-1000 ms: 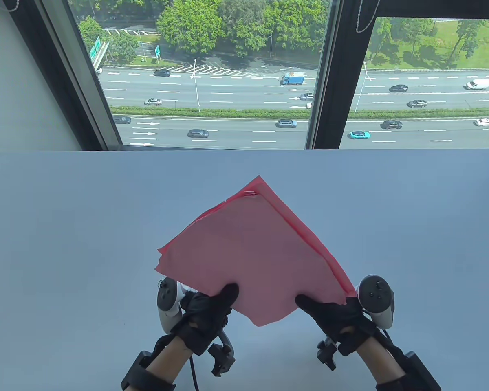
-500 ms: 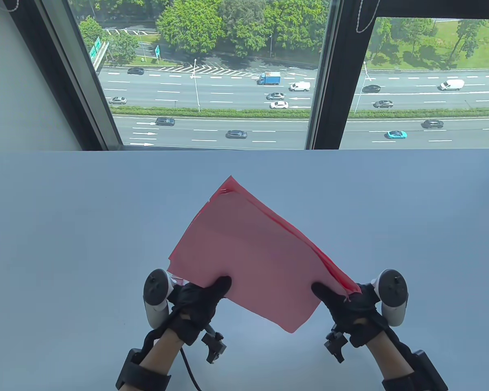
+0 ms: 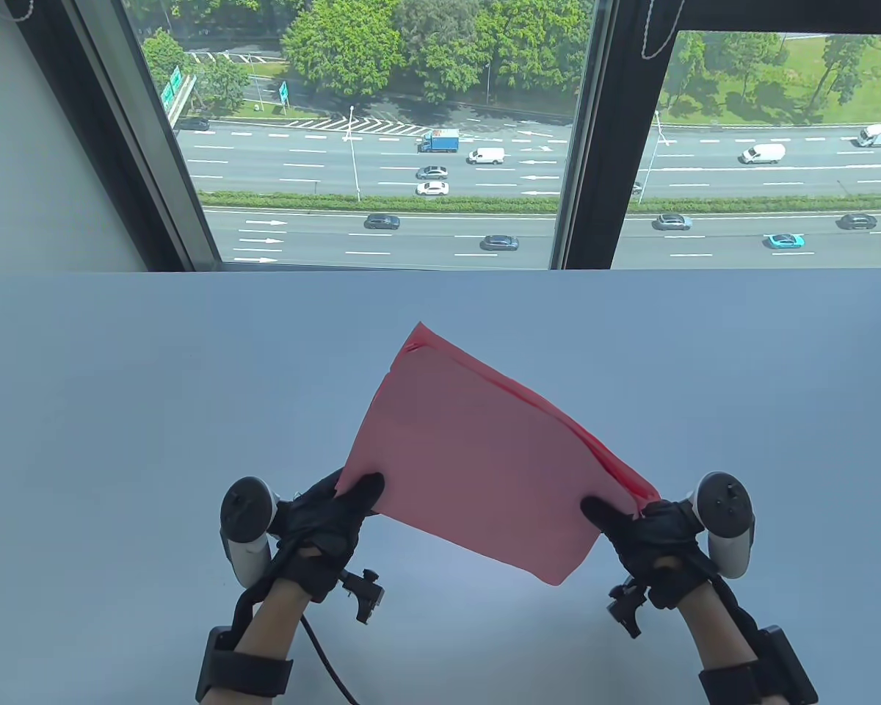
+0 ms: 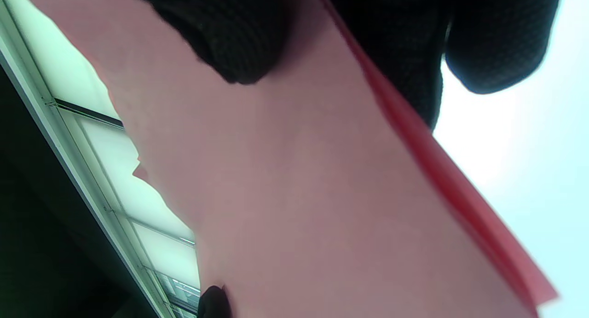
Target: Clip paper with binder clip (Left hand to clip)
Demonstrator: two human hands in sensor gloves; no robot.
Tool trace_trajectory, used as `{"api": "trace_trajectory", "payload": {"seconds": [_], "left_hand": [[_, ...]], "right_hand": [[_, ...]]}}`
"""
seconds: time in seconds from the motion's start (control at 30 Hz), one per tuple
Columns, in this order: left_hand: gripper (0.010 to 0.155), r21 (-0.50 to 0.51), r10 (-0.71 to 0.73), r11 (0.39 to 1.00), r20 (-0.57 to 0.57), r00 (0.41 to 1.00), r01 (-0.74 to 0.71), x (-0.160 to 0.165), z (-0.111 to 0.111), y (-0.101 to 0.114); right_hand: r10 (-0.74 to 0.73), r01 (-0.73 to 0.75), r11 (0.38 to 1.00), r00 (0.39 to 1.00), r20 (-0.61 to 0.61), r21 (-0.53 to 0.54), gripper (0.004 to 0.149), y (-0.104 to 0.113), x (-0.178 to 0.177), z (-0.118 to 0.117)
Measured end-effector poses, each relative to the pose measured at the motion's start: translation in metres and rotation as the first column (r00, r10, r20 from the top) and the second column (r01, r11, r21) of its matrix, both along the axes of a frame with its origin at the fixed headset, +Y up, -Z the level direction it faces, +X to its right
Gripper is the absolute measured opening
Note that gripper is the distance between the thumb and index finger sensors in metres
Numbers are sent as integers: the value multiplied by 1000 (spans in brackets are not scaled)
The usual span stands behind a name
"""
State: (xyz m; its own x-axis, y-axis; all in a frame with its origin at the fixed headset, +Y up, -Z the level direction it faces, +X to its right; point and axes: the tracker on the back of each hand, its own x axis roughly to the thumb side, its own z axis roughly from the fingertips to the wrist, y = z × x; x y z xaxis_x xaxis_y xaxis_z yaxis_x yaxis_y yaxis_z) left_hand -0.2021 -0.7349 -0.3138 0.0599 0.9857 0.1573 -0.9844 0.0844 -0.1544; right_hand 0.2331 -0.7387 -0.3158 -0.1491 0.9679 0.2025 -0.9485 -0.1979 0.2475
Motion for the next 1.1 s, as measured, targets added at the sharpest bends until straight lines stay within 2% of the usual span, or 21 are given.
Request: {"api": "trace_trajectory", "payload": {"seconds": [0.2, 0.47, 0.67, 0.77, 0.93, 1.1], "left_hand": [[49, 19, -161, 987, -4, 987, 161, -6, -3, 1], [50, -6, -164, 987, 6, 987, 164, -11, -4, 1], [48, 7, -263, 965, 26, 965, 263, -12, -6, 2], [61, 38, -341, 939, -26, 940, 341, -14, -5, 4], [86, 61, -359, 931, -15, 933, 359, -15, -4, 8], [98, 93, -428, 900, -5, 904, 427, -13, -4, 10]], "right_hand": [[8, -8, 1000, 1000, 26, 5, 45, 3, 7, -1], [9, -9, 1000, 998, 66, 2, 45, 3, 15, -3], [18, -18, 1000, 998, 62, -10, 44, 3, 16, -4], [22, -21, 1000, 998, 65, -8, 44, 4, 19, -4], [99, -100, 995, 994, 39, 5, 44, 5, 16, -3], [179, -179, 983, 984, 1, 33, 44, 9, 12, -1]]}}
